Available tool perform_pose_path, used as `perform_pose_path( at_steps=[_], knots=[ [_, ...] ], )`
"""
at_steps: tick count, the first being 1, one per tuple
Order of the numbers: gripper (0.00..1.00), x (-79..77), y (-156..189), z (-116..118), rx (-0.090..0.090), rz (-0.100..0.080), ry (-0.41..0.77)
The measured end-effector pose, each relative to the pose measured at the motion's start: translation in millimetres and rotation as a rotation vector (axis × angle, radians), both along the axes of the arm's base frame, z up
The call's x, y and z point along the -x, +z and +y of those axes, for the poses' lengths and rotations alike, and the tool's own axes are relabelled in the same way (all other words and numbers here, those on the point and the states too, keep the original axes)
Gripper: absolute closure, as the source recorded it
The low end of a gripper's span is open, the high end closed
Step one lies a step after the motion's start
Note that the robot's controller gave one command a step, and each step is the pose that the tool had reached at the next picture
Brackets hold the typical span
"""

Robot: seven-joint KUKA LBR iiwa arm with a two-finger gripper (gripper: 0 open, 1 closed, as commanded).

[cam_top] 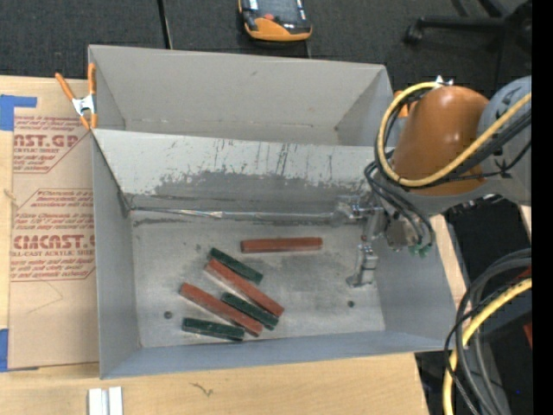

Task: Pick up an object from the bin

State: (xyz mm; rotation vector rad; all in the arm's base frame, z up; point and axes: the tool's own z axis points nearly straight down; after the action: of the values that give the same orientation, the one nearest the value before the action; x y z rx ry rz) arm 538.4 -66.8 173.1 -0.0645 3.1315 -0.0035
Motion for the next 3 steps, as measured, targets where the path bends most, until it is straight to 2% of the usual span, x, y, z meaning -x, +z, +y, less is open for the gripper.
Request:
perform_pose_path(
  at_steps=[1,2,3],
  knots=[
    [0.0,-7.1,-25.0,27.8,-0.006,0.012,-0.071],
    [0.0,-47.5,-14.5,44.8,-0.002,0.007,-0.066],
    [0.0,-52.5,-88.0,57.2,-0.002,0.002,-0.022]
  ],
)
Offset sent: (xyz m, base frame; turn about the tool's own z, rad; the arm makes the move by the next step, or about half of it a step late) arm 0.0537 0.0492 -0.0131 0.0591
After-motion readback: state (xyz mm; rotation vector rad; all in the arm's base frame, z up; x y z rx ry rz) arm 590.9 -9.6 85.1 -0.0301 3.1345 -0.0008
